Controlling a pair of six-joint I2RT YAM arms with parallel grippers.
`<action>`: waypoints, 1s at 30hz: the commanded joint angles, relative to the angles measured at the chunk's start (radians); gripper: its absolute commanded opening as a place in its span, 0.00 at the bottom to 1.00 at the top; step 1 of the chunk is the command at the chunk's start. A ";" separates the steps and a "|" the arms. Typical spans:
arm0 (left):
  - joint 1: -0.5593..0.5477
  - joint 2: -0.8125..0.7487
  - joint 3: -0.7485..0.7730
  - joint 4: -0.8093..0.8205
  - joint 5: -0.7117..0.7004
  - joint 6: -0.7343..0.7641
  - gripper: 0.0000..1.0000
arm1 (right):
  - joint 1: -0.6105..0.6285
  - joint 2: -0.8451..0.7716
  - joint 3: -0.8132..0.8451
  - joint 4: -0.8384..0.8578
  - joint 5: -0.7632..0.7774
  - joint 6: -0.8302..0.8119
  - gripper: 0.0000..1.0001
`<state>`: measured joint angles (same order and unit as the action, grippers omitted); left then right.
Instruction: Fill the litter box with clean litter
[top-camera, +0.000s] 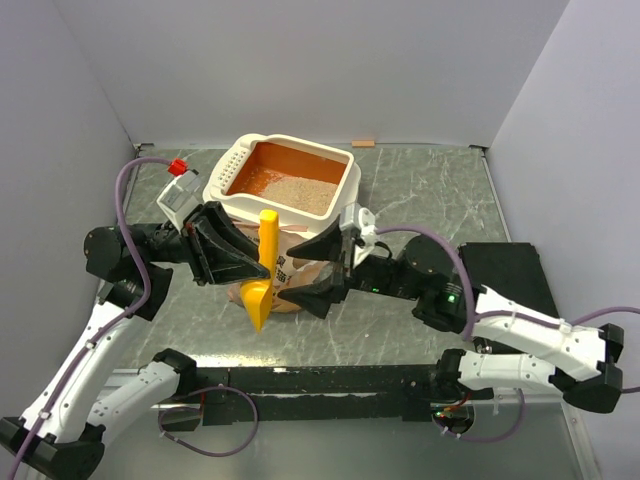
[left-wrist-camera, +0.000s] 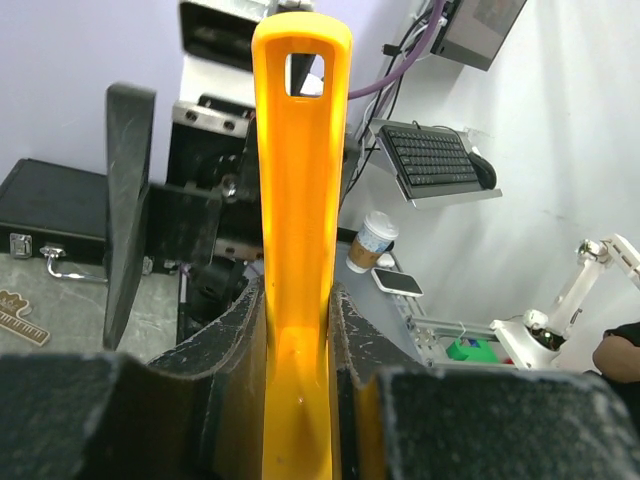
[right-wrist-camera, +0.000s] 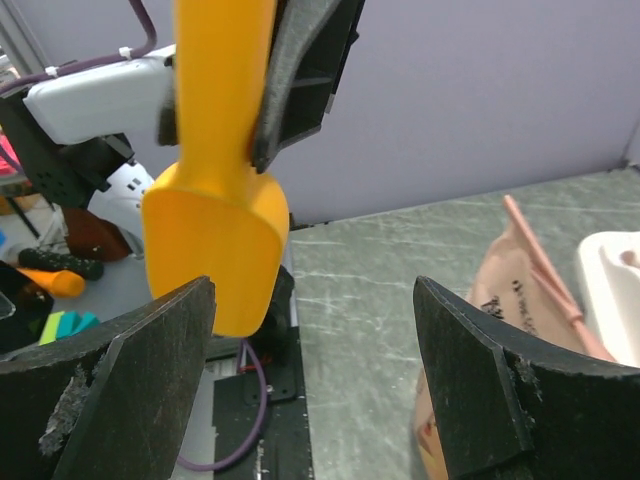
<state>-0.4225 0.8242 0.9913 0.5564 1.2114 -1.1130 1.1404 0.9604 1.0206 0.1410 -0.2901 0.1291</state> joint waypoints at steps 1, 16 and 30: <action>-0.021 -0.002 0.012 0.007 -0.044 0.038 0.01 | -0.005 0.041 -0.004 0.158 -0.052 0.076 0.87; -0.036 -0.017 0.000 -0.044 -0.058 0.078 0.01 | -0.005 0.138 -0.005 0.279 -0.043 0.121 0.80; -0.042 -0.040 0.122 -0.692 -0.335 0.569 0.49 | -0.004 0.006 -0.077 0.211 0.256 0.104 0.00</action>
<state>-0.4622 0.8177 1.0340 0.1890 1.0489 -0.8173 1.1446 1.0595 0.9398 0.3573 -0.2195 0.2451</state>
